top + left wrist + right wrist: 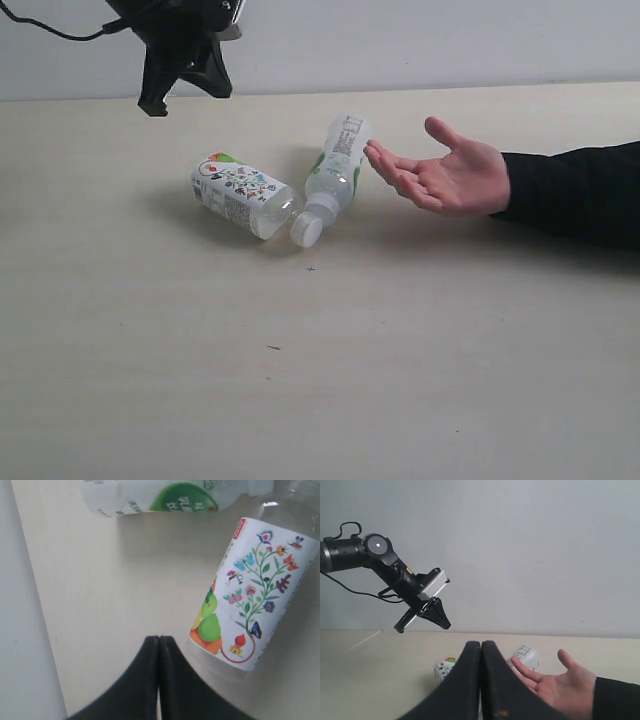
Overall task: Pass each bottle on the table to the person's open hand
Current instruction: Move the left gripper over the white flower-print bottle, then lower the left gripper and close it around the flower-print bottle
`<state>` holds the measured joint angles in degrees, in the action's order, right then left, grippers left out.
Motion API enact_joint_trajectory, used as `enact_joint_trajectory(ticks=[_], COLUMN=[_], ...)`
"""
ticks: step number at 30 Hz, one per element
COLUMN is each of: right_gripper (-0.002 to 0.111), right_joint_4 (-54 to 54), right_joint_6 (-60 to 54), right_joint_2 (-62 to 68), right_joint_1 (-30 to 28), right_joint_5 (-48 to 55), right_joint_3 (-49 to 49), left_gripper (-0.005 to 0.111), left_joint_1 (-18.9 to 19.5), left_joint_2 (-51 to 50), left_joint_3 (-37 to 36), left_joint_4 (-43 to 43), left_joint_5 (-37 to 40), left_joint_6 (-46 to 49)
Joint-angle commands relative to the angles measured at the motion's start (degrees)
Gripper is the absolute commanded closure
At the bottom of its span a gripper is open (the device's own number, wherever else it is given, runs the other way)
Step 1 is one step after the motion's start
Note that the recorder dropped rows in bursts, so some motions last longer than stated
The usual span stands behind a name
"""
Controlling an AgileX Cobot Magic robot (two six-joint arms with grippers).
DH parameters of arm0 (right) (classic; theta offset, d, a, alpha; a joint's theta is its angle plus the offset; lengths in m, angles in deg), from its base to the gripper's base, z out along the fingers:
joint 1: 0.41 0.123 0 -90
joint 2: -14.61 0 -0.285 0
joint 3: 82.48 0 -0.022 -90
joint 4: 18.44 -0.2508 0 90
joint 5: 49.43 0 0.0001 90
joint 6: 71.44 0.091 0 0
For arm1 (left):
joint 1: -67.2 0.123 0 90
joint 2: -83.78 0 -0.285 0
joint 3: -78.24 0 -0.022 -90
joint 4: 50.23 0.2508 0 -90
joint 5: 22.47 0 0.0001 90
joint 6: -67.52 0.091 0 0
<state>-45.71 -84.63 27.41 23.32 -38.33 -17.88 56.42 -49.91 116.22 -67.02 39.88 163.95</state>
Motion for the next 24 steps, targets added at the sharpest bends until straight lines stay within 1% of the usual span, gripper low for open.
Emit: enact_joint_trajectory(ticks=[1,3,5,7,9,11,12,15,19,24], right_gripper=[0.108,0.108,0.108,0.108,0.108,0.108,0.108,0.108,0.108,0.108], right_joint_4=[0.2,0.2,0.2,0.2,0.2,0.2,0.2,0.2,-0.48,-0.61], right_joint_6=[-0.04,-0.04,-0.04,-0.04,-0.04,-0.04,-0.04,-0.04,-0.04,-0.04], right_joint_2=[-0.28,-0.28,-0.28,-0.28,-0.28,-0.28,-0.28,-0.28,-0.28,-0.28], right_joint_1=[0.21,0.21,0.21,0.21,0.21,0.21,0.21,0.21,0.21,0.21], right_joint_5=[-0.01,-0.01,-0.01,-0.01,-0.01,-0.01,-0.01,-0.01,-0.01,-0.01], right_joint_3=[0.21,0.21,0.21,0.21,0.21,0.21,0.21,0.21,0.21,0.21], left_gripper=[0.104,0.096,0.082,0.065,0.049,0.04,0.038,0.038,0.038,0.038], left_joint_1=[-0.15,-0.15,-0.15,-0.15,-0.15,-0.15,-0.15,-0.27,-0.94,-2.02], left_joint_2=[-0.75,-0.79,-0.79,-0.79,-0.79,-0.79,-0.79,-0.79,-1.26,-1.9], left_joint_3=[0.45,0.08,0.08,0.08,-0.06,-0.06,-0.06,-0.98,-2.96,-3.95], left_joint_4=[3.15,5.06,5.43,5.13,4.64,4.64,4.64,4.41,4.93,5.5], left_joint_5=[2.63,2.97,3.82,4.71,4.09,3.44,3.44,3.44,0.93,0.22], left_joint_6=[-0.76,-0.89,-0.89,-1.76,-4.72,-7.4,-8.15,-8.16,-5.14,-3.61])
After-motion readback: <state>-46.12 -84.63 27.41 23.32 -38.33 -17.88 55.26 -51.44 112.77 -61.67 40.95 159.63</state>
